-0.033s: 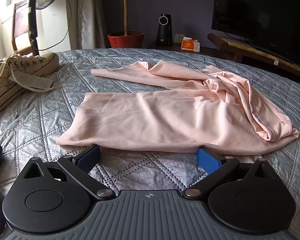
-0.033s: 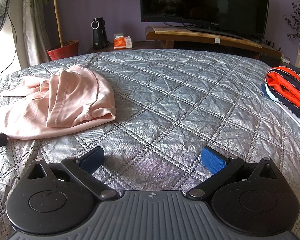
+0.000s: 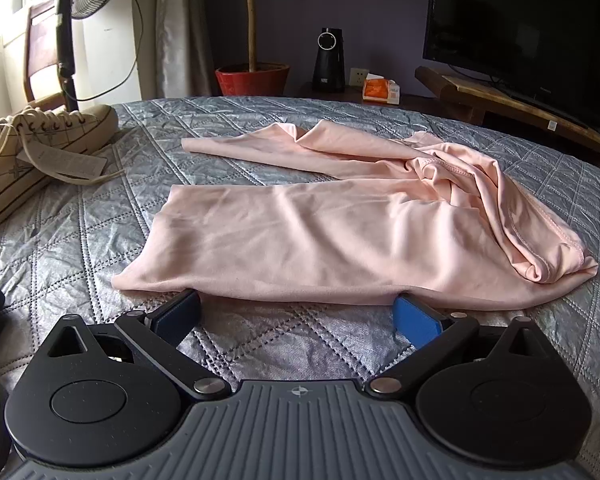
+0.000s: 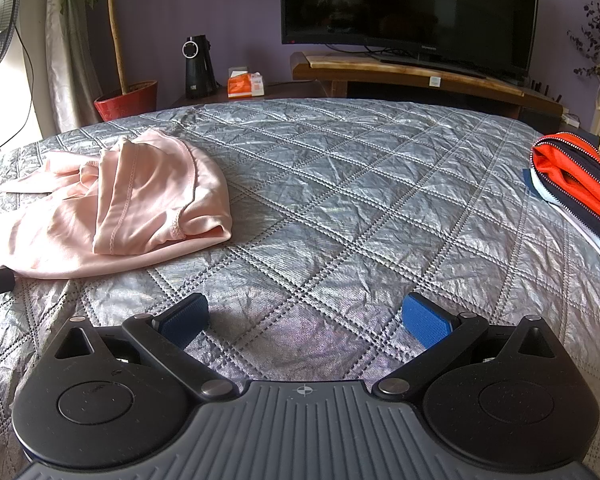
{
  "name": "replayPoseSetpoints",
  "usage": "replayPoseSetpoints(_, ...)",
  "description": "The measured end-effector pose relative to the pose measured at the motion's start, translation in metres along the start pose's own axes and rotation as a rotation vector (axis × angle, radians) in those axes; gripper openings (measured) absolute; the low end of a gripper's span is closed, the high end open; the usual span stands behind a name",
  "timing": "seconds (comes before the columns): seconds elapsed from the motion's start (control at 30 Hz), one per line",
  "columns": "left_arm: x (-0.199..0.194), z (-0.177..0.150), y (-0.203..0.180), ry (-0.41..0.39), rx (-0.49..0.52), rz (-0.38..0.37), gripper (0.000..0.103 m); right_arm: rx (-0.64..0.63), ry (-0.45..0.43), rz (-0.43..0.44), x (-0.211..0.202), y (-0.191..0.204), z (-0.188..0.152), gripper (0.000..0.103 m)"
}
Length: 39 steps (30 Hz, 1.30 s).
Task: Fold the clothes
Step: 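Reach the right gripper to the pink garment and close on its edge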
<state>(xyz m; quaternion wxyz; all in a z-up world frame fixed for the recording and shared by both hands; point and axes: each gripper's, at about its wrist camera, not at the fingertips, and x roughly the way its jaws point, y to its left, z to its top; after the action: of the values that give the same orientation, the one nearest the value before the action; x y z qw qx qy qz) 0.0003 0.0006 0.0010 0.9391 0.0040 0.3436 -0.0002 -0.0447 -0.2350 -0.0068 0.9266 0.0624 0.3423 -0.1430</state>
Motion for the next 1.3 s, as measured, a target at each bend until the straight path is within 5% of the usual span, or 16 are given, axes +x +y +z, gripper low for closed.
replayPoseSetpoints(0.27,-0.004,0.002,0.000,0.002,0.013,-0.015,0.103,0.000,0.000,0.000,0.000,0.001,0.000,0.103)
replayPoseSetpoints(0.37,-0.006,0.006,0.012,0.008,-0.056,-0.049,0.102,0.000,0.000,0.000,0.001,0.001,0.000,0.103)
replayPoseSetpoints(0.53,-0.009,0.018,0.036,0.034,-0.239,-0.014,0.100,-0.009,0.024,0.004,0.000,0.001,0.001,0.103)
replayPoseSetpoints(0.7,-0.020,0.032,0.041,-0.049,-0.162,0.133,0.101,-0.044,0.011,0.049,-0.006,0.005,0.008,0.103)
replayPoseSetpoints(0.77,-0.021,0.037,0.048,-0.058,-0.194,0.113,0.101,-0.045,-0.019,0.071,-0.012,0.008,0.012,0.097)
replayPoseSetpoints(0.87,-0.017,0.044,0.053,-0.029,-0.201,0.074,0.101,-0.045,-0.055,0.094,-0.019,0.013,0.019,0.072)
replayPoseSetpoints(1.03,-0.011,0.050,0.066,-0.019,-0.196,0.116,0.102,-0.161,-0.121,0.194,-0.031,0.036,0.038,0.071)
replayPoseSetpoints(1.17,-0.013,0.052,0.085,-0.023,-0.260,0.118,0.102,-0.387,-0.144,0.200,-0.020,0.079,0.061,0.067)
replayPoseSetpoints(1.23,-0.012,0.052,0.091,-0.017,-0.269,0.131,0.102,-0.447,-0.108,0.220,-0.008,0.090,0.063,0.029)
replayPoseSetpoints(1.3,-0.011,0.053,0.097,-0.011,-0.285,0.129,0.102,-0.469,-0.086,0.251,-0.004,0.094,0.063,0.024)
